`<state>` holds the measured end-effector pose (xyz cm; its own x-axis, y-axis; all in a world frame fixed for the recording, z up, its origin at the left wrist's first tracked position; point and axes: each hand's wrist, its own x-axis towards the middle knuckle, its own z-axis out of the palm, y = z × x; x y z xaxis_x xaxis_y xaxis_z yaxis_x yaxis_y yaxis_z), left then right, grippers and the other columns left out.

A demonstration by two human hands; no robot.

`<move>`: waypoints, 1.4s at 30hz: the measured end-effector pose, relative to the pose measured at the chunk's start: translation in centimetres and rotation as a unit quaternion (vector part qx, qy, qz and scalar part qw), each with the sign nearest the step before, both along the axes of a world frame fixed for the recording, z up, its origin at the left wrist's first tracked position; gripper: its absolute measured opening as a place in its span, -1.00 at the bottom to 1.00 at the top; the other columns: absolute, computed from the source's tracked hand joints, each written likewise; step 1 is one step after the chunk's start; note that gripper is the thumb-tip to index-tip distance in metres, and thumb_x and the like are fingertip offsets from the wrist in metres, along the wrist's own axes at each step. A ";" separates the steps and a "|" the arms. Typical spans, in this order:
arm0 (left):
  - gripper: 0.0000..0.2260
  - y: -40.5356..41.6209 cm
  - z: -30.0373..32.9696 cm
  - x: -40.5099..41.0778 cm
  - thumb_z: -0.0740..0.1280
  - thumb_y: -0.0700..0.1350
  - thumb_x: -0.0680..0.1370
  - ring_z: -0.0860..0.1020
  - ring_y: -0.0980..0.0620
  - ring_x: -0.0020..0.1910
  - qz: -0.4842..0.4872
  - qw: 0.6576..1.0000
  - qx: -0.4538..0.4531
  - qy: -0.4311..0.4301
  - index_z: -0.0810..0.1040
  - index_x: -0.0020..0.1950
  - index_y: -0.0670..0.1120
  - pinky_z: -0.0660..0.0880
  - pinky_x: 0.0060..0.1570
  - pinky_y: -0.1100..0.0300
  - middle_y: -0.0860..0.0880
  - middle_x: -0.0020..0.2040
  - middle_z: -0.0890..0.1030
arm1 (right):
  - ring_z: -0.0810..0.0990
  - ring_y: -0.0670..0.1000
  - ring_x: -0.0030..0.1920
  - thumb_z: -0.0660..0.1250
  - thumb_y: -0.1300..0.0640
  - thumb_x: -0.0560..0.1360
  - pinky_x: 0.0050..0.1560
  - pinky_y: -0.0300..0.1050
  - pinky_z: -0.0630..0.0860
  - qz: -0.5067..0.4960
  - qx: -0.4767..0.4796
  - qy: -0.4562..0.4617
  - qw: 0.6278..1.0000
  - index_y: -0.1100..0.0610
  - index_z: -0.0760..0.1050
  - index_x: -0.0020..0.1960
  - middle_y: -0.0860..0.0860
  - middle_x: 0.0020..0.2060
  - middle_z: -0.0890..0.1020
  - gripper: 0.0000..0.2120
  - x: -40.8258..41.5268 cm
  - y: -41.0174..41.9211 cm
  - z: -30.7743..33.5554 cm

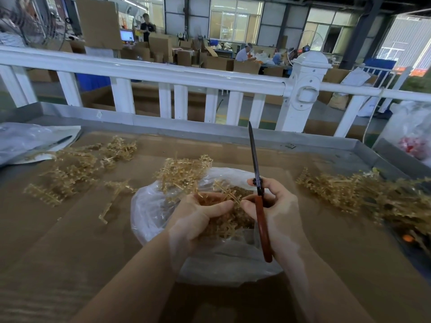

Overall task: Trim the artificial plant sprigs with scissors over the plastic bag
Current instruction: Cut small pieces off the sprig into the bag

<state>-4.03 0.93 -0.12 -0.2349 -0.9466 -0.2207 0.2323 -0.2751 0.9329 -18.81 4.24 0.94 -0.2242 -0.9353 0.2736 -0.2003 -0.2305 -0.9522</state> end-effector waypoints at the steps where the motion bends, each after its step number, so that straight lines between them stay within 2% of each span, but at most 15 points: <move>1: -0.66 0.0 0.0 0.0 0.53 -0.21 0.24 0.67 -0.15 -0.11 -0.009 1.000 0.008 0.012 0.62 -0.02 -0.19 0.63 -0.10 0.02 -0.24 -0.08 0.68 | 0.63 -0.14 -0.31 0.43 0.37 0.41 -0.28 -0.39 0.49 -0.001 -0.002 0.009 1.000 -0.03 0.53 -0.01 0.05 -0.27 0.67 -0.67 0.0 0.0 0.0; 4: -0.80 0.0 -0.2 -0.1 0.49 -0.28 0.34 0.64 -0.17 -0.15 -0.008 0.999 0.018 0.042 0.62 -0.06 -0.20 0.63 -0.24 0.10 -0.29 -0.10 0.65 | 0.62 -0.17 -0.30 0.43 0.38 0.41 -0.27 -0.40 0.48 0.000 -0.006 0.025 1.000 -0.05 0.52 -0.02 0.01 -0.28 0.66 -0.65 0.1 0.0 0.0; 7: -0.83 0.0 -0.4 -0.4 0.47 -0.28 0.37 0.63 -0.18 -0.12 0.017 0.999 0.004 0.047 0.62 -0.06 -0.21 0.63 -0.25 0.10 -0.28 -0.10 0.64 | 0.63 -0.18 -0.27 0.44 0.37 0.40 -0.25 -0.40 0.49 0.004 -0.015 0.041 0.999 -0.06 0.51 -0.04 -0.01 -0.28 0.66 -0.65 0.2 0.0 0.1; 9: -0.91 -0.1 -0.3 -0.4 0.48 -0.26 0.33 0.67 -0.08 -0.24 0.039 0.997 -0.005 0.060 0.66 -0.20 -0.13 0.60 -0.36 0.14 -0.18 -0.20 0.68 | 0.63 -0.18 -0.26 0.46 0.34 0.39 -0.24 -0.40 0.49 0.007 -0.024 0.052 0.998 -0.07 0.51 -0.06 -0.05 -0.31 0.66 -0.67 0.2 0.0 0.2; 11: -0.93 -0.5 0.0 -0.1 0.48 -0.20 0.26 0.67 0.00 -0.34 0.058 0.995 -0.005 0.076 0.66 -0.29 -0.08 0.56 -0.44 0.18 -0.11 -0.30 0.69 | 0.63 -0.19 -0.26 0.49 0.24 0.40 -0.24 -0.42 0.48 0.007 -0.026 0.078 0.997 -0.08 0.52 -0.07 -0.12 -0.33 0.65 -0.73 0.0 -0.1 0.3; 14: -0.89 -1.3 0.3 0.6 0.44 -0.21 0.32 0.62 0.05 -0.45 0.086 0.991 -0.002 0.107 0.61 -0.19 -0.17 0.53 -0.48 0.24 -0.08 -0.38 0.65 | 0.60 -0.21 -0.28 0.47 0.05 0.42 -0.30 -0.42 0.45 0.014 -0.004 0.135 0.991 -0.10 0.52 -0.13 -0.23 -0.30 0.62 -0.86 -0.5 0.0 0.1; 19: -0.84 -2.0 0.6 1.3 0.41 -0.22 0.29 0.64 0.02 -0.38 0.086 0.986 0.000 0.140 0.60 -0.15 -0.19 0.55 -0.43 0.22 -0.08 -0.33 0.66 | 0.57 -0.19 -0.27 0.39 -0.17 0.42 -0.23 -0.24 0.43 0.034 0.034 0.223 0.974 -0.08 0.52 -0.15 -0.25 -0.29 0.59 -0.82 -0.9 0.0 -1.0; 22: -0.84 -2.2 0.7 1.4 0.41 -0.23 0.26 0.65 0.02 -0.38 0.091 0.984 0.007 0.153 0.60 -0.18 -0.17 0.54 -0.44 0.22 -0.08 -0.33 0.67 | 0.53 -0.17 -0.31 0.34 -0.23 0.41 -0.27 -0.26 0.38 0.060 0.033 0.281 0.957 -0.08 0.48 -0.18 -0.21 -0.31 0.56 -0.77 -1.1 0.3 -1.2; 25: -0.86 -2.2 0.4 1.6 0.42 -0.23 0.22 0.64 0.02 -0.40 0.094 0.984 0.005 0.149 0.61 -0.24 -0.16 0.55 -0.46 0.23 -0.09 -0.36 0.66 | 0.49 -0.18 -0.34 0.32 -0.25 0.42 -0.31 -0.33 0.32 0.074 0.033 0.316 0.945 -0.06 0.46 -0.19 -0.19 -0.34 0.53 -0.74 -1.4 0.5 -0.9; 28: -0.87 -2.1 0.1 1.8 0.43 -0.22 0.22 0.65 -0.01 -0.38 0.088 0.987 0.005 0.132 0.62 -0.25 -0.14 0.57 -0.43 0.18 -0.10 -0.34 0.66 | 0.47 -0.17 -0.33 0.29 -0.27 0.43 -0.31 -0.32 0.30 0.076 0.036 0.352 0.932 -0.06 0.44 -0.18 -0.10 -0.36 0.50 -0.72 -1.6 0.7 -0.5; 31: -0.94 -2.2 -0.2 1.9 0.45 -0.24 0.28 0.66 -0.03 -0.37 0.095 0.989 0.011 0.113 0.62 -0.32 -0.09 0.58 -0.44 0.15 -0.11 -0.34 0.67 | 0.46 -0.18 -0.33 0.30 -0.26 0.44 -0.34 -0.32 0.31 0.075 0.038 0.370 0.925 -0.11 0.41 -0.18 -0.11 -0.39 0.47 -0.76 -1.6 0.8 -0.4; 33: -0.84 -2.2 -0.2 1.8 0.44 -0.27 0.37 0.65 -0.03 -0.39 0.097 0.990 0.006 0.101 0.64 -0.40 -0.07 0.59 -0.43 0.13 -0.11 -0.35 0.66 | 0.45 -0.18 -0.34 0.30 -0.26 0.44 -0.34 -0.31 0.32 0.072 0.043 0.384 0.920 -0.12 0.40 -0.18 -0.10 -0.39 0.47 -0.77 -1.5 0.8 -0.4; 35: -0.77 -2.3 -0.3 1.7 0.42 -0.27 0.41 0.64 -0.04 -0.37 0.099 0.991 0.002 0.093 0.64 -0.43 -0.06 0.61 -0.35 0.08 -0.10 -0.35 0.66 | 0.45 -0.19 -0.33 0.30 -0.26 0.44 -0.33 -0.32 0.33 0.069 0.045 0.390 0.917 -0.14 0.38 -0.19 -0.11 -0.39 0.47 -0.77 -1.4 0.8 -0.4; 38: -0.79 -2.3 -0.5 1.6 0.43 -0.27 0.41 0.62 -0.09 -0.24 0.096 0.992 -0.005 0.084 0.65 -0.40 -0.06 0.60 -0.17 0.00 -0.12 -0.29 0.66 | 0.44 -0.23 -0.31 0.28 -0.27 0.44 -0.33 -0.33 0.29 0.064 0.046 0.403 0.912 -0.16 0.34 -0.22 -0.14 -0.38 0.46 -0.77 -1.3 0.8 -0.3; 42: -0.85 -2.3 -0.9 1.6 0.42 -0.29 0.40 0.65 -0.02 -0.32 0.087 0.992 0.003 0.094 0.64 -0.35 -0.11 0.63 -0.30 0.10 -0.12 -0.31 0.67 | 0.42 -0.20 -0.32 0.27 -0.26 0.46 -0.31 -0.32 0.25 0.071 0.044 0.396 0.914 -0.14 0.33 -0.23 -0.14 -0.37 0.44 -0.75 -1.2 0.6 -0.2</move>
<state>-2.44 -1.39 -1.03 -0.1047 -0.9753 -0.1943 0.4466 -0.2207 0.8671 -20.03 4.85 0.70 0.1375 -0.9657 0.2202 -0.8095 -0.2377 -0.5369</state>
